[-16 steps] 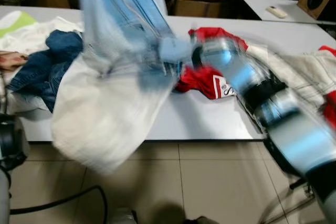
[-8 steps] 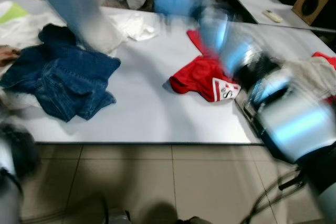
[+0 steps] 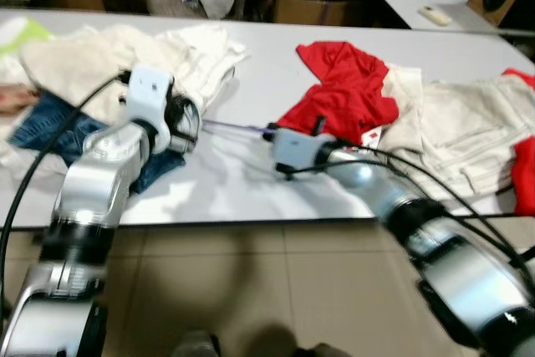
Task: Hang hanger
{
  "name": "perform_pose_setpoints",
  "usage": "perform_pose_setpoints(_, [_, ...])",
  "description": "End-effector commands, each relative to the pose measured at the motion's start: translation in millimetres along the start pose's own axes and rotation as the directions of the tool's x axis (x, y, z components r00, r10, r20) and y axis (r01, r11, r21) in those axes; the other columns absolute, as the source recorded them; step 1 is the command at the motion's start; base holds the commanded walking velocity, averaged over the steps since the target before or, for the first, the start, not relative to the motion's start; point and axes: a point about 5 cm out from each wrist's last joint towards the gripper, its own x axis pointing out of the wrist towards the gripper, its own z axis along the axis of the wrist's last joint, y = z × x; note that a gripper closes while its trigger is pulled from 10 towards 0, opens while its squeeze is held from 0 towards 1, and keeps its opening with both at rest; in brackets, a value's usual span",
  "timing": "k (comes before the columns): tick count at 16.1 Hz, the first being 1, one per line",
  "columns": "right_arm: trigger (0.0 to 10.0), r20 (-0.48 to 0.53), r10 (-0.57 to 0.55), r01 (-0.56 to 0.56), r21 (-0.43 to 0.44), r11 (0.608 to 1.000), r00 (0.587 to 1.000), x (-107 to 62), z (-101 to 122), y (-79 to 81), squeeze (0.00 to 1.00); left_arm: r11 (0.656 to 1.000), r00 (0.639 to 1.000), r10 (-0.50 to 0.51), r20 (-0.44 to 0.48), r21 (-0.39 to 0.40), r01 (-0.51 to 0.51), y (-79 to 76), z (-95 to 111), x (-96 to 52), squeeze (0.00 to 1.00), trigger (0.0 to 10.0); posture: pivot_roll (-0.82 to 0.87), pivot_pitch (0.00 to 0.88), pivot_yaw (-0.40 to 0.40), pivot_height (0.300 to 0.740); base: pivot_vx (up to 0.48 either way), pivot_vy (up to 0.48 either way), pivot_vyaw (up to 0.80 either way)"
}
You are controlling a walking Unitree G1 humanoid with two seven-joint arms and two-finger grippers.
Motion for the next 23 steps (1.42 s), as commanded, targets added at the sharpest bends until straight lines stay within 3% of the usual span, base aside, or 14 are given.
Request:
perform_pose_setpoints(1, [10.0, 0.059, 0.026, -0.026, 0.006, 1.0, 0.998, -9.2, 7, -4.7, 0.0, 0.997, 0.996, 0.059, -0.063, 0.049, -0.056, 9.1, -14, 2.2, 0.0, 10.0, -0.03, 0.0, 0.032, 0.74, 0.0, 0.0, 0.0])
perform_pose_setpoints(3, [10.0, 0.102, 0.132, -0.128, -0.043, 0.991, 0.986, -35.4, 15, -5.1, 0.0, 0.982, 0.979, 0.183, -0.09, 0.071, -0.177, 27.6, -32, 4.3, 0.0, 10.0, -0.06, 0.0, 0.063, 0.74, 0.0, 0.0, 0.0])
perform_pose_setpoints(5, [10.0, 0.122, 0.146, -0.141, -0.051, 0.989, 0.982, -55.0, 26, -18.7, 0.0, 0.954, 0.956, 0.294, -0.019, 0.063, -0.292, 48.6, -18, 6.1, 0.0, 10.0, -0.06, 0.0, 0.063, 0.74, 0.0, 0.0, 0.0])
perform_pose_setpoints(6, [10.0, 0.131, 0.14, -0.134, -0.058, 0.989, 0.981, -66.6, 35, -34.7, 0.0, 0.945, 0.946, 0.323, -0.009, 0.065, -0.322, 58.5, -15, 7.2, 0.0, 10.0, -0.09, 0.0, 0.096, 0.74, 0.0, 0.0, 0.0])
perform_pose_setpoints(10, [10.0, 0.194, 0.09, -0.083, -0.043, 0.996, 0.977, -99.1, 67, -82.5, 0.0, 0.98, 0.973, 0.197, -0.125, 0.033, -0.194, 51.5, -55, 4.1, 0.0, 10.0, -0.1, 0.0, 0.1, 0.74, 0.0, 0.0, 0.0])
perform_pose_setpoints(11, [10.0, 0.214, 0.066, -0.065, -0.01, 0.998, 0.975, -110.5, 75, -95.1, 0.0, 0.99, 0.979, 0.137, -0.153, 0.002, -0.138, 46.3, -68, 1.0, 0.21, 10.0, -0.09, 0.0, 0.093, 0.74, 0.0, 0.0, 0.0])
perform_pose_setpoints(12, [10.0, 0.228, 0.054, -0.06, 0.022, 0.998, 0.972, -120.8, 79, -103.8, 0.0, 0.995, 0.981, 0.088, -0.175, -0.035, -0.096, 42.5, -78, -3.2, 1.0, 10.0, -0.09, 0.0, 0.088, 0.74, 0.0, 0.0, 0.0])
perform_pose_setpoints(14, [10.0, 0.227, 0.034, -0.056, 0.089, 0.995, 0.973, -134.5, 80, -115.0, 0.0, 0.996, 0.984, -0.047, -0.169, -0.078, 0.035, 33.5, -88, -11.3, 1.0, 10.0, -0.1, 0.0, 0.084, 0.74, 0.0, 0.0, 0.0])
perform_pose_setpoints(15, [10.0, 0.166, -0.016, -0.003, 0.11, 0.994, 0.986, -134.3, 71, -119.4, 0.0, 0.98, 0.973, -0.189, -0.131, -0.093, 0.178, 23.4, -86, -19.0, 1.0, 10.0, -0.09, 0.0, 0.08, 0.74, 0.0, 0.0, 0.0])
perform_pose_setpoints(16, [10.0, 0.132, -0.045, 0.027, 0.132, 0.991, 0.99, -132.8, 66, -120.1, 0.0, 0.965, 0.959, -0.26, -0.115, -0.077, 0.252, 18.8, -83, -25.4, 1.0, 10.0, -0.09, 0.0, 0.077, 0.74, 0.0, 0.0, 0.0])
perform_pose_setpoints(17, [10.0, 0.062, -0.101, 0.085, 0.226, 0.97, 0.993, -128.0, 54, -115.3, 0.0, 0.91, 0.909, -0.413, -0.047, -0.038, 0.412, 11.2, -71, -45.9, 1.0, 10.0, -0.08, 0.0, 0.06, 0.74, 0.0, 0.0, 0.0])
perform_pose_setpoints(18, [10.0, 0.052, -0.103, 0.086, 0.253, 0.964, 0.993, -127.6, 53, -113.4, 0.0, 0.902, 0.902, -0.431, -0.027, -0.04, 0.43, 11.4, -68, -49.4, 1.0, 10.0, -0.08, 0.0, 0.06, 0.74, 0.0, 0.0, 0.0])
perform_pose_setpoints(20, [10.0, -0.029, -0.12, 0.122, 0.385, 0.915, 0.992, -119.1, 33, -93.9, 0.0, 0.841, 0.845, -0.529, 0.077, -0.081, 0.535, 19.3, -43, -72.5, 1.0, 10.0, -0.07, 0.0, 0.041, 0.74, 0.0, 0.0, 0.0])
perform_pose_setpoints(23, [10.0, -0.099, -0.166, 0.193, 0.463, 0.865, 0.981, -118.4, 22, -91.1, 0.0, 0.767, 0.773, -0.568, 0.282, -0.16, 0.622, 28.9, -1, -92.7, 1.0, 10.0, -0.06, 0.0, 0.027, 0.74, 0.0, 0.0, 0.0])
